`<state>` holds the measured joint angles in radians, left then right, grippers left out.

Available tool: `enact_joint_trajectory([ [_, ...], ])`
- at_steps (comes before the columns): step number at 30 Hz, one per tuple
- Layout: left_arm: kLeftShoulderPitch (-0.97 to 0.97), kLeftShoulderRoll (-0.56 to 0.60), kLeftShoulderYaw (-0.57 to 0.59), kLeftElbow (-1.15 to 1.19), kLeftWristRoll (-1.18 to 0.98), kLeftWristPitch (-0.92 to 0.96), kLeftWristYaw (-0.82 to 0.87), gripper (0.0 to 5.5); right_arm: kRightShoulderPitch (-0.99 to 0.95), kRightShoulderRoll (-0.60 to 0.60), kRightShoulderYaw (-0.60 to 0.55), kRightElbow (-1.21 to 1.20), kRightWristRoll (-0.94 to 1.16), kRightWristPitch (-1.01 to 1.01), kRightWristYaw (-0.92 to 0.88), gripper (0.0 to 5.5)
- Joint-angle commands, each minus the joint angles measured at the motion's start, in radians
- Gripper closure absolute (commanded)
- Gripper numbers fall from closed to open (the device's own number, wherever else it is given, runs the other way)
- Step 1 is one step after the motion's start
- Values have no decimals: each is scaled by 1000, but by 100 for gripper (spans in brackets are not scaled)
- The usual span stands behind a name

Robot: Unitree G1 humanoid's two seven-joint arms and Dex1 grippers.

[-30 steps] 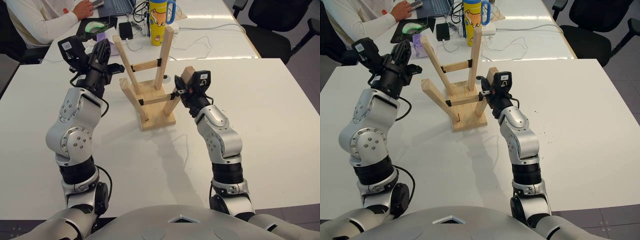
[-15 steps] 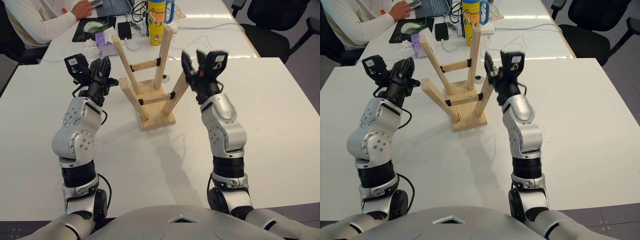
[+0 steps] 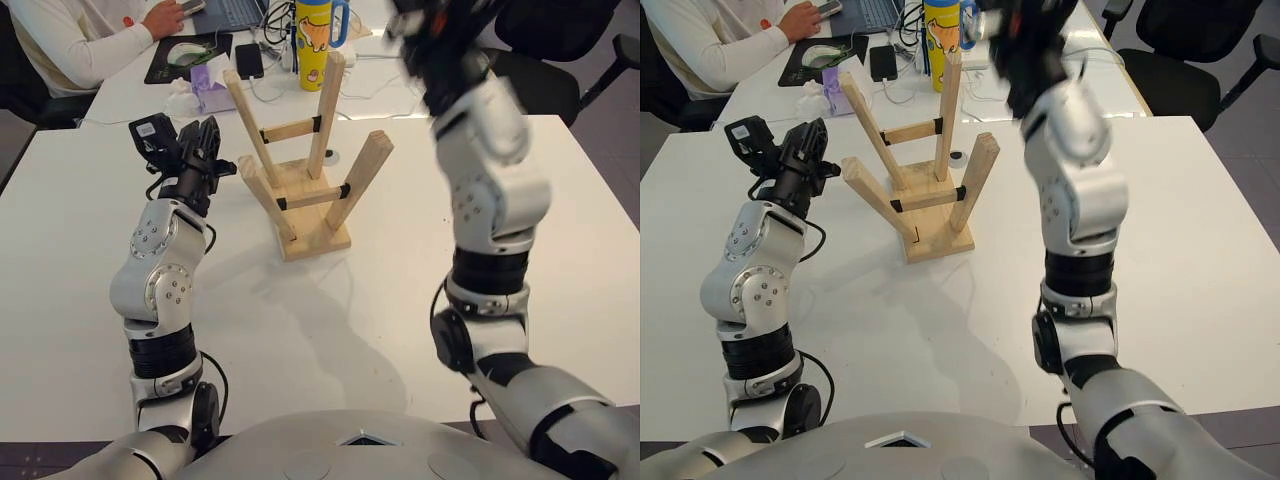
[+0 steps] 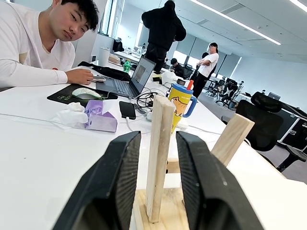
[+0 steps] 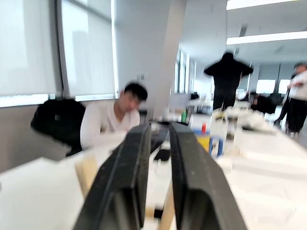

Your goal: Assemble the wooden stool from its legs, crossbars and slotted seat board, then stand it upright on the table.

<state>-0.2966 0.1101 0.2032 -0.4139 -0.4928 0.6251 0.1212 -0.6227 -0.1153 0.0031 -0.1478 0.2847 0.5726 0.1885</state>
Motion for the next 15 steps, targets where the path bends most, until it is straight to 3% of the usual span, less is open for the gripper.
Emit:
enact_joint_trajectory([
  [1, -125, 12, 55, -78, -50, 39, 37, 414, 136, -52, 107, 0, -10, 140, 66, 545],
  [10, -596, 44, 198, -179, -379, 183, 228, 414, 68, -4, 48, -16, -4, 81, 19, 549],
  [13, -467, 40, 96, -146, -438, 336, 234, 414, 75, -1, 44, -21, -7, 82, 12, 549],
  [15, -193, 80, -95, -51, -312, 389, 201, 414, 75, 2, 43, -26, -7, 87, 9, 549],
])
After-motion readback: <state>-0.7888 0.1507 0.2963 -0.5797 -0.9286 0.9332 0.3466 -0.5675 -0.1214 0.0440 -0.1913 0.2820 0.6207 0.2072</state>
